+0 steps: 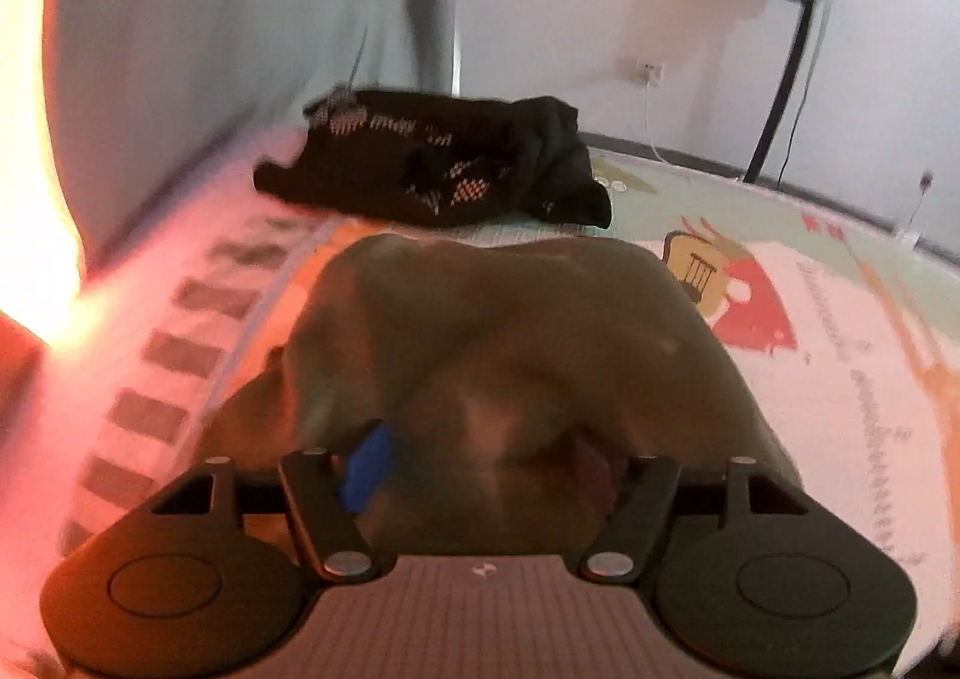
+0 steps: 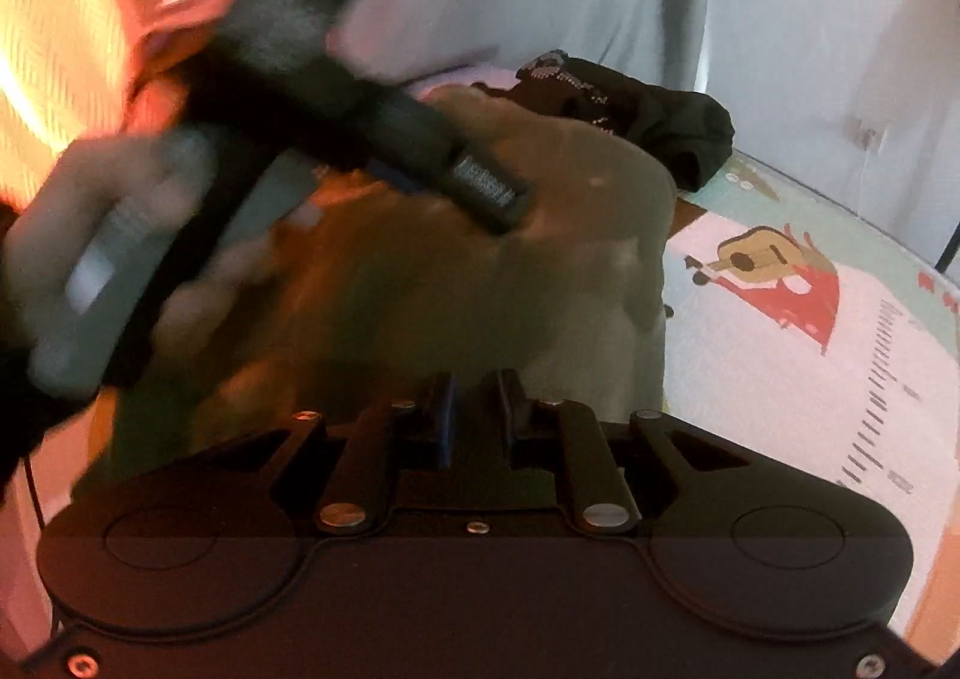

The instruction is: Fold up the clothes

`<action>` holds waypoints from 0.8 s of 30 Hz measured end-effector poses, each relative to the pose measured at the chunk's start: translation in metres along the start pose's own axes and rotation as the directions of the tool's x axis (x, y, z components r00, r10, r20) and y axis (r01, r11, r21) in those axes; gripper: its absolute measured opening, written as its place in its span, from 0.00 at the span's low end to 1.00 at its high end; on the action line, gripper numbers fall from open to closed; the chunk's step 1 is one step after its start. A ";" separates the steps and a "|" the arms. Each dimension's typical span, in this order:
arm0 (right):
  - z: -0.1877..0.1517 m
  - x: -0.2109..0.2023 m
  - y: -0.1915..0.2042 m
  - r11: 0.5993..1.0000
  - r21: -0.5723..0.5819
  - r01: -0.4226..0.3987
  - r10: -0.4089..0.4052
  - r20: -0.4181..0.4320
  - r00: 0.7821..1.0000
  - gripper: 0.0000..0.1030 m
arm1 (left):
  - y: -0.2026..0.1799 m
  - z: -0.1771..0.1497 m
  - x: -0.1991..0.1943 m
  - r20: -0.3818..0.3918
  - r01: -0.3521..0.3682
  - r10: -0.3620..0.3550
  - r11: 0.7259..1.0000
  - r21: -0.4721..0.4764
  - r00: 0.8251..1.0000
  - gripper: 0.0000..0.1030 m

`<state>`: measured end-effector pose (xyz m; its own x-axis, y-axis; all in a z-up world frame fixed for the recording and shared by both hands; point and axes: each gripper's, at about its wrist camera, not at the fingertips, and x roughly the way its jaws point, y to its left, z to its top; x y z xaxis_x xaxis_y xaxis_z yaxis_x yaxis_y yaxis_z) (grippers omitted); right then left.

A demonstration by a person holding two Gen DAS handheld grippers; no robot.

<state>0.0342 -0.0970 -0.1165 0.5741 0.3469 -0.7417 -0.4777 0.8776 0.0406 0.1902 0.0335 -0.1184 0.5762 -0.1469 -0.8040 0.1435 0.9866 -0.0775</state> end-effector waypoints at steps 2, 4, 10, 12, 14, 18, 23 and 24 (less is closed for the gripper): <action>-0.010 -0.004 0.002 1.000 0.004 0.000 0.000 -0.013 1.000 0.15 | 0.008 0.004 0.003 -0.009 0.026 -0.026 0.999 -0.035 1.000 0.68; -0.021 -0.007 0.004 1.000 0.014 -0.002 0.002 -0.039 0.999 0.15 | 0.009 0.010 0.008 -0.012 0.020 -0.020 0.999 -0.046 1.000 0.68; -0.058 -0.013 0.017 0.999 0.029 -0.019 0.022 -0.123 0.992 0.15 | -0.004 0.026 0.009 0.009 -0.066 0.066 0.998 -0.020 0.998 0.66; -0.066 -0.014 0.019 0.999 0.047 -0.025 0.032 -0.140 0.990 0.15 | -0.003 0.032 0.013 0.006 -0.134 0.135 0.991 -0.021 0.991 0.54; -0.072 -0.015 0.020 0.997 0.065 -0.033 0.043 -0.154 0.987 0.15 | 0.001 0.039 0.015 -0.004 -0.171 0.171 0.985 -0.038 0.985 0.52; -0.076 -0.024 0.023 0.992 0.109 -0.064 0.084 -0.190 0.978 0.14 | 0.019 0.045 0.001 0.012 -0.149 0.152 0.980 -0.132 0.988 0.41; -0.067 -0.058 0.028 0.993 0.095 -0.074 0.084 -0.108 0.991 0.14 | 0.042 0.032 -0.043 0.069 -0.105 0.117 0.982 -0.156 0.991 0.42; -0.062 -0.063 0.027 0.991 0.103 -0.086 0.094 -0.085 0.992 0.14 | 0.044 0.026 -0.050 0.068 -0.082 0.092 0.986 -0.142 0.993 0.42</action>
<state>-0.0562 -0.1160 -0.1100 0.4681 0.3989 -0.7885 -0.4543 0.8740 0.1725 0.1884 0.0820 -0.0658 0.6406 -0.0600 -0.7655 -0.0200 0.9953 -0.0947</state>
